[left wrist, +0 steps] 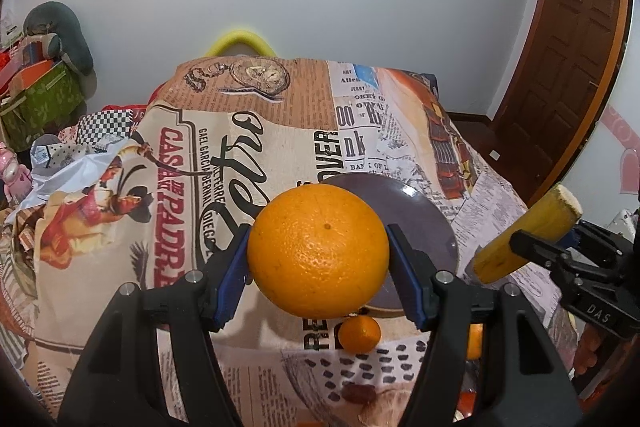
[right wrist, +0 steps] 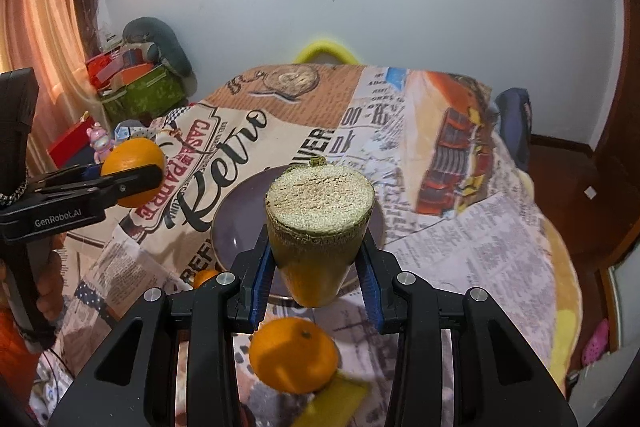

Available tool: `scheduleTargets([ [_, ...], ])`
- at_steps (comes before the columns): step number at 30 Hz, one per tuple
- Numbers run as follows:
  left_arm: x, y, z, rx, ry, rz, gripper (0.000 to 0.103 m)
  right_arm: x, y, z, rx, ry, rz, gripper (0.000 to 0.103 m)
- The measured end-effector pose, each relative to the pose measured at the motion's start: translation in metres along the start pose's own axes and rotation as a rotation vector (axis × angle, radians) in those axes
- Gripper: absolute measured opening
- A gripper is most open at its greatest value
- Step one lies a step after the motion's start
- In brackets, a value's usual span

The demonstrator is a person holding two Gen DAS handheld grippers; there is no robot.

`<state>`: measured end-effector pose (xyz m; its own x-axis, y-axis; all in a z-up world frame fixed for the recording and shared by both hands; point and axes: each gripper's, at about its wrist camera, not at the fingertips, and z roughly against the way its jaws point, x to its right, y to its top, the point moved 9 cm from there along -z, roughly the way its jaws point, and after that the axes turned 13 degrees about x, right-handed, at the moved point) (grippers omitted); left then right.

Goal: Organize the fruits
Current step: 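Carry the orange and corn cob onto the grey plate while both tools open to release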

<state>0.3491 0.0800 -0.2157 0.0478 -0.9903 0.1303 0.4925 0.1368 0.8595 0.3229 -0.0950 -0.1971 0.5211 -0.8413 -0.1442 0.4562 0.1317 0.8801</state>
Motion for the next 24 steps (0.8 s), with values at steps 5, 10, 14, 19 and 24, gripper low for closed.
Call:
scheduleTargets([
  [5, 0.000, -0.005, -0.018, -0.017, -0.001, 0.000, 0.064, -0.005, -0.006, -0.023, -0.048, 0.026, 0.035, 0.035],
  [10, 0.003, -0.010, -0.037, -0.035, -0.001, -0.016, 0.064, -0.008, -0.010, -0.044, -0.092, 0.037, 0.078, 0.035],
  [14, 0.003, -0.015, -0.053, -0.057, -0.003, -0.017, 0.064, -0.003, -0.018, -0.063, -0.135, 0.040, 0.061, 0.035],
  [19, 0.006, -0.023, -0.073, -0.088, -0.008, -0.032, 0.064, 0.001, -0.013, -0.073, -0.136, 0.054, 0.047, 0.035],
  [24, 0.007, -0.029, -0.092, -0.123, -0.015, -0.027, 0.064, 0.008, -0.007, -0.088, -0.145, 0.064, 0.022, 0.035],
])
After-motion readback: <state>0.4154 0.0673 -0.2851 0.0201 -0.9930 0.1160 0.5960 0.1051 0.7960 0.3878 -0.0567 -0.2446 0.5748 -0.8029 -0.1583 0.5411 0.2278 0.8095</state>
